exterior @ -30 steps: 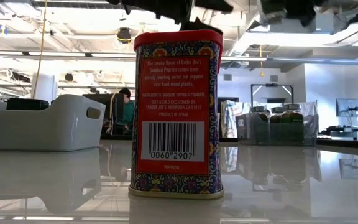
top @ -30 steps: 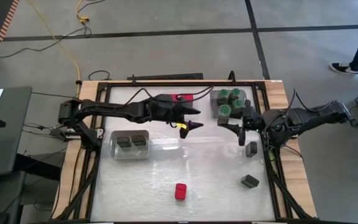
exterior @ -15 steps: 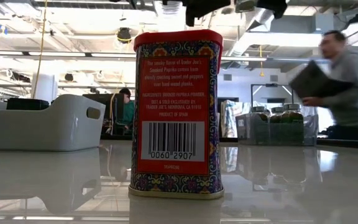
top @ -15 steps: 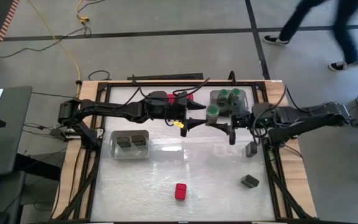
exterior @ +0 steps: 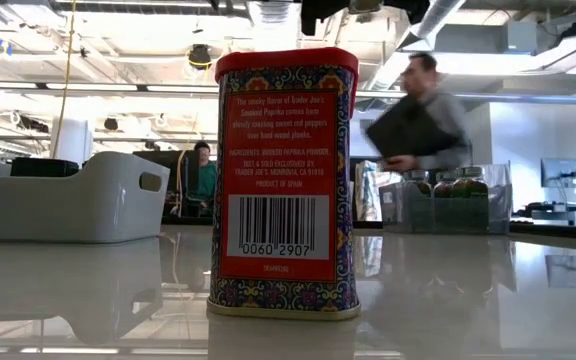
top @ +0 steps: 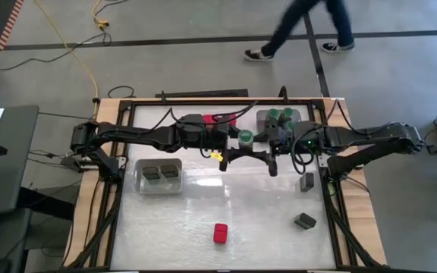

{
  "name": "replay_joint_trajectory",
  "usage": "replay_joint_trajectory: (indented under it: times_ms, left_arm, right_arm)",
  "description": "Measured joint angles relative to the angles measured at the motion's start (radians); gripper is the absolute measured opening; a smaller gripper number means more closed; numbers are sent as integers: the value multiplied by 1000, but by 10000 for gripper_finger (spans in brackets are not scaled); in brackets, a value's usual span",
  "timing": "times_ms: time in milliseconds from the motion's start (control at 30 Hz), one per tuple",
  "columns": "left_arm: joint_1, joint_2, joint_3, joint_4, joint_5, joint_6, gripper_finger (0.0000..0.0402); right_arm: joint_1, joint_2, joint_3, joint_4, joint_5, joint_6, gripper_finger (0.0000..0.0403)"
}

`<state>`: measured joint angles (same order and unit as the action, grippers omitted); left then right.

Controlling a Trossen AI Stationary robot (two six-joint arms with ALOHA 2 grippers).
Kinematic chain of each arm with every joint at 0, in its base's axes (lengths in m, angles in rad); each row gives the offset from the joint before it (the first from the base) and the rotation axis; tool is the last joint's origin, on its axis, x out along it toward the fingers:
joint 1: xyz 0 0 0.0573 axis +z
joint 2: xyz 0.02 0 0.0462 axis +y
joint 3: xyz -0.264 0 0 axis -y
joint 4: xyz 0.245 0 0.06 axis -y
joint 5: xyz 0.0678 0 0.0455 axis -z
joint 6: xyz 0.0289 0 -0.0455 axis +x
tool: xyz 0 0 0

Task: Sort spices by type
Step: Put the green seasoning bottle into the black bin

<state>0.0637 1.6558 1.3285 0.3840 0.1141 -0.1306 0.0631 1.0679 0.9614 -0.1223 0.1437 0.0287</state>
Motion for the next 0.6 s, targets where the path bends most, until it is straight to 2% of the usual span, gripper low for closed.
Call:
replay_joint_trajectory:
  times_ms: [233, 467, 600]
  left_arm:
    - [-3, 0, 0, -6, -7, 28, 197]
    - [-4, 2, 0, 1, -22, 22, 195]
    - [-4, 2, -1, 3, -41, 24, 195]
  right_arm:
    - [0, 0, 0, -9, 1, 18, 216]
    - [0, 0, 1, -36, 0, 44, 269]
    - [0, 0, 3, -58, 1, 45, 281]
